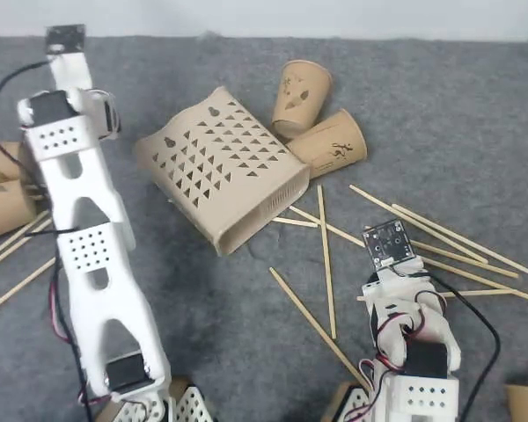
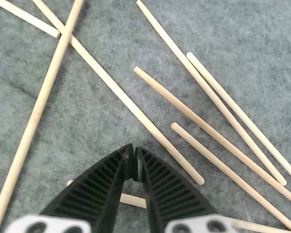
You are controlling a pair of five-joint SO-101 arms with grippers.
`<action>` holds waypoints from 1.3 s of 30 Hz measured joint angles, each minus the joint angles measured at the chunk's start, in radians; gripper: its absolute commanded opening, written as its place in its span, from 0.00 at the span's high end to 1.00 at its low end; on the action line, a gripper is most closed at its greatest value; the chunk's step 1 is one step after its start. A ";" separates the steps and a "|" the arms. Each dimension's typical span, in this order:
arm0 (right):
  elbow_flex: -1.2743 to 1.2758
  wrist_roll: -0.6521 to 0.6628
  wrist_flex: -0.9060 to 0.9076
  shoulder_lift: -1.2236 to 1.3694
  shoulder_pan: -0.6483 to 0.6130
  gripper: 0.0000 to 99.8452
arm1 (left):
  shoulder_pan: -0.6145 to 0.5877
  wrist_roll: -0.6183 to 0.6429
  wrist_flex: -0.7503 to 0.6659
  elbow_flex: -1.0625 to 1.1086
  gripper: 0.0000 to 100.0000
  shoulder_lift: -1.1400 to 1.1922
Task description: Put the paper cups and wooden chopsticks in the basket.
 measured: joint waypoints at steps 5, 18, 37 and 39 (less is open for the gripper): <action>0.000 0.000 0.000 0.000 0.000 0.99 | 0.017 -0.080 0.000 0.319 0.87 -0.178; 0.000 0.000 0.000 0.000 0.000 0.99 | 0.100 -0.037 0.000 0.615 0.87 -0.506; 0.000 0.000 0.000 0.000 0.000 0.99 | 0.195 0.083 -0.138 0.608 0.87 -0.373; 0.000 0.000 0.000 0.000 0.000 0.99 | 0.198 0.084 -0.098 0.595 0.87 -0.373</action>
